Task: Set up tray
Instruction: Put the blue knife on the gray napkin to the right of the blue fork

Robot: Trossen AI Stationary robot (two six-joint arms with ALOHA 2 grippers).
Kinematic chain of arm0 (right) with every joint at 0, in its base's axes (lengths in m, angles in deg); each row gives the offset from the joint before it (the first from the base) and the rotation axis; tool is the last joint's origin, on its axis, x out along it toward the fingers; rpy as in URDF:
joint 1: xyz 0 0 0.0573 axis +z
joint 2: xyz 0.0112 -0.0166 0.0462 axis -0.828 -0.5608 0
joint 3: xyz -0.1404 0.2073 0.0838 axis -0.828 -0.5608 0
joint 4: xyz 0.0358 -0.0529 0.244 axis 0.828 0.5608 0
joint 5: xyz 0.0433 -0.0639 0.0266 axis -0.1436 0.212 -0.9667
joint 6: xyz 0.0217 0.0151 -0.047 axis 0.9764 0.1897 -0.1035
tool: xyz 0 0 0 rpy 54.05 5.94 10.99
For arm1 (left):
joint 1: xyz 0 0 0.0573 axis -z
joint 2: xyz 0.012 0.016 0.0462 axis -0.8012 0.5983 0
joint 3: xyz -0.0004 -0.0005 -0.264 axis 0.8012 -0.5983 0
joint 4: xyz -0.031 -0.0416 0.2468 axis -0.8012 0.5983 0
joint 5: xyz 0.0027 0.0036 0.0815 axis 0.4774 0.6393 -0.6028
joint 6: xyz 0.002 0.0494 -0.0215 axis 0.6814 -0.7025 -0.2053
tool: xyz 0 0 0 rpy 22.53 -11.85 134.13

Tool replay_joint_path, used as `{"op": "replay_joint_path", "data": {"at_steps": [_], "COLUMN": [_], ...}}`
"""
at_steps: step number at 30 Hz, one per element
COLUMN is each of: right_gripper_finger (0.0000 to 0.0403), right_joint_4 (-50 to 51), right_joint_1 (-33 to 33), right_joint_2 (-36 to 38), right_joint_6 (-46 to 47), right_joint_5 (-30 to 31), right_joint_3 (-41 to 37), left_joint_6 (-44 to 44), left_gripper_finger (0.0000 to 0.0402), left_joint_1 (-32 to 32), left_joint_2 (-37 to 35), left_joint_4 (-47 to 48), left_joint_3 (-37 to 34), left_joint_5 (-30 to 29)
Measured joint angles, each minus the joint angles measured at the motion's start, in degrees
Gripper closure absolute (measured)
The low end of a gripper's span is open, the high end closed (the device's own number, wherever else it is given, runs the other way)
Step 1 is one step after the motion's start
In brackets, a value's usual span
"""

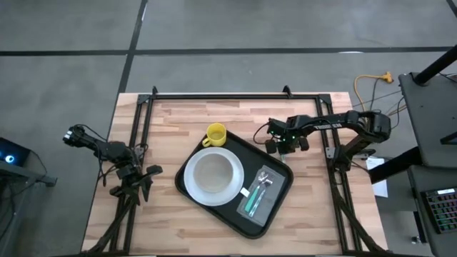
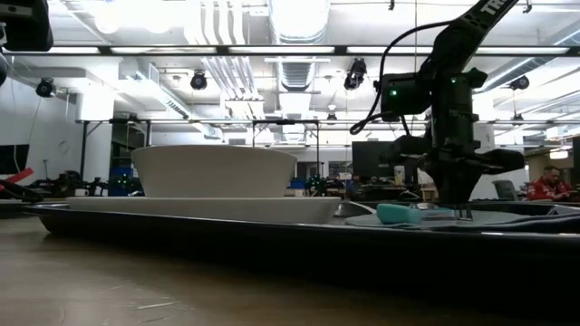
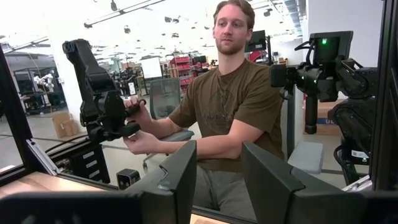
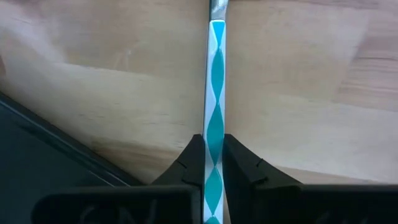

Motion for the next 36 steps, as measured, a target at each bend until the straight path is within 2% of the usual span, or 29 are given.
{"op": "replay_joint_path", "data": {"at_steps": [6,14,18,30,36], "right_gripper_finger": [0.0385,0.0385,0.0385,0.0385,0.0385], "right_joint_4": [3.36,6.7,6.69,5.99,1.43], "right_joint_1": [0.0,0.09,2.3,17.27,24.61], "right_joint_2": [3.02,9.35,10.8,9.11,8.63], "right_joint_6": [1.37,9.85,14.87,45.29,60.35], "right_joint_5": [1.79,5.63,6.44,6.34,4.7], "right_joint_3": [0.0,0.04,0.02,0.57,0.81], "left_joint_6": [-0.01,0.0,0.0,-0.01,0.01], "left_gripper_finger": [0.029,0.029,0.029,0.029,0.029], "left_joint_1": [0.0,0.01,0.01,0.0,0.01], "left_joint_2": [0.01,0.0,0.01,0.0,0.01], "left_joint_4": [0.0,-0.02,-0.02,-0.01,-0.02], "left_joint_3": [0.0,0.0,0.0,0.0,0.0], "left_joint_5": [-0.02,-0.02,0.0,-0.01,0.0]}}
